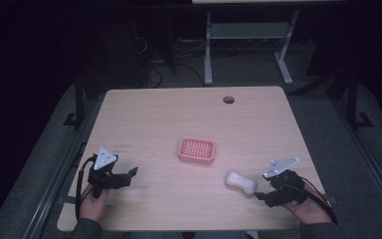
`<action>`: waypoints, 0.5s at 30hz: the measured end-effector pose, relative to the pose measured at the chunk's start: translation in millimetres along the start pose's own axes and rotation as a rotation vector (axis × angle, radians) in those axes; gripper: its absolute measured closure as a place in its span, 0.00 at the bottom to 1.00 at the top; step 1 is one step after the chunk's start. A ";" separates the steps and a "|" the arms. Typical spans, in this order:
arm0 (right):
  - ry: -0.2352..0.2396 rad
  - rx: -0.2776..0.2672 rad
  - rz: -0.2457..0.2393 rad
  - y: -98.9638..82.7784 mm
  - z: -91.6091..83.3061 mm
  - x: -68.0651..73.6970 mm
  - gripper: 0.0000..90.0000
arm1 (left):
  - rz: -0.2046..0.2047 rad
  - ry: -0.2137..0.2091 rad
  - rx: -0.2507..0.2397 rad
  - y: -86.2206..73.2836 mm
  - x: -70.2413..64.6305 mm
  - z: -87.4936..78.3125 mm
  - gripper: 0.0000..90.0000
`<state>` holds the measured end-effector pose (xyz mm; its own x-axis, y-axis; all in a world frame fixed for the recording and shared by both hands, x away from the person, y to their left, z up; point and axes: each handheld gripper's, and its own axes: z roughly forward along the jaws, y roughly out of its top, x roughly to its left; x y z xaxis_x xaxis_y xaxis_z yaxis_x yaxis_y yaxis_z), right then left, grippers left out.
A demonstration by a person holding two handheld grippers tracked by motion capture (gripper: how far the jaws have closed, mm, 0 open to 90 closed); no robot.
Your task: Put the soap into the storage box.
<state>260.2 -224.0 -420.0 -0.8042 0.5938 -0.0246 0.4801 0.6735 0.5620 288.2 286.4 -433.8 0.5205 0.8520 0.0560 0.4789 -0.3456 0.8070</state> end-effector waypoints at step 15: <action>0.027 0.037 -0.026 20.0 16.6 1.9 0.26 | -0.001 0.000 0.001 -0.1 0.2 0.0 0.16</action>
<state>274.2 -202.1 -422.5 -0.8254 0.5643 -0.0159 0.4714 0.7043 0.5308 288.3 286.6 -433.8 0.5196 0.8526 0.0550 0.4804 -0.3448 0.8065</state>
